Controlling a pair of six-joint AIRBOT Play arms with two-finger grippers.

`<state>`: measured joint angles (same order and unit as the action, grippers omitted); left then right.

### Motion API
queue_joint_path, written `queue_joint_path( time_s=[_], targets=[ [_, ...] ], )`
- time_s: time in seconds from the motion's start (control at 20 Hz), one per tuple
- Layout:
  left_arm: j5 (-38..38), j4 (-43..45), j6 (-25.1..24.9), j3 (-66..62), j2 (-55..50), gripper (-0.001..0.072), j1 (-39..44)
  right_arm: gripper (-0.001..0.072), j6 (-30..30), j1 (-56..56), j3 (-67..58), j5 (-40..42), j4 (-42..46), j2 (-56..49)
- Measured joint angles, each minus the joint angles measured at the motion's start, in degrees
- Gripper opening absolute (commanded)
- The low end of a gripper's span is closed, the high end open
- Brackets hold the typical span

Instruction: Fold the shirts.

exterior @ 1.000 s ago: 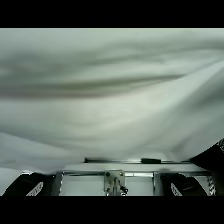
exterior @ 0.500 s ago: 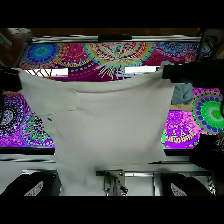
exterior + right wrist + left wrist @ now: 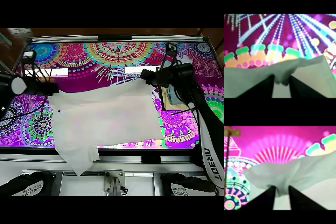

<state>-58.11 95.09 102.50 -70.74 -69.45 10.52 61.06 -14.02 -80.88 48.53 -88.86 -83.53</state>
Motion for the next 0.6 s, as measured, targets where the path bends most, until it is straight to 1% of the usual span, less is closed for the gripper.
queue_joint_path(
  time_s=[0.05, 0.1, 0.15, 0.25, 0.35, 0.4, 0.45, 0.5, 0.6],
  targets=[
    [-0.85, -2.14, 0.44, -0.22, -1.09, 0.072, -0.15, 0.0549, 0.5, 0.22, -0.13, -0.2, -1.31, -0.42],
    [-2.51, -4.09, 0.57, -0.85, -1.77, 0.072, -0.39, 0.0549, 1.77, 0.68, -0.5, 0.26, -2.67, -0.48],
    [-5.22, -5.88, -0.61, -1.79, -2.05, 0.0718, -0.61, 0.0549, 4.13, 1.31, -1.09, 1.73, -3.04, -0.15],
    [-11.52, -8.81, -4.66, -3.21, -1.16, 0.0694, -1.6, 0.0549, 10.67, 3.45, -2.32, 7.28, -3.08, 1.68],
    [-16.68, -9.99, -7.93, -2.93, 1.44, 0.0525, -4.13, 0.0549, 16.59, 7.15, -2.73, 15.96, -1.05, 3.8],
    [-19.04, -10.93, -9.55, -1.57, 3.06, 0.0509, -5.99, 0.0549, 19.41, 9.79, -2.34, 20.24, -0.26, 4.96],
    [-21.14, -12.81, -11.39, 0.87, 5.05, 0.0546, -8.46, 0.0549, 22.29, 12.79, -1.29, 24.46, -0.61, 6.1],
    [-22.73, -14.86, -13.0, 4.22, 6.97, 0.0618, -11.08, 0.0549, 24.92, 15.56, 0.28, 27.69, -1.77, 7.23],
    [-25.03, -19.91, -16.33, 13.29, 11.23, 0.0632, -17.53, 0.0549, 29.38, 21.38, 4.83, 32.52, -5.09, 9.77]
  ],
)
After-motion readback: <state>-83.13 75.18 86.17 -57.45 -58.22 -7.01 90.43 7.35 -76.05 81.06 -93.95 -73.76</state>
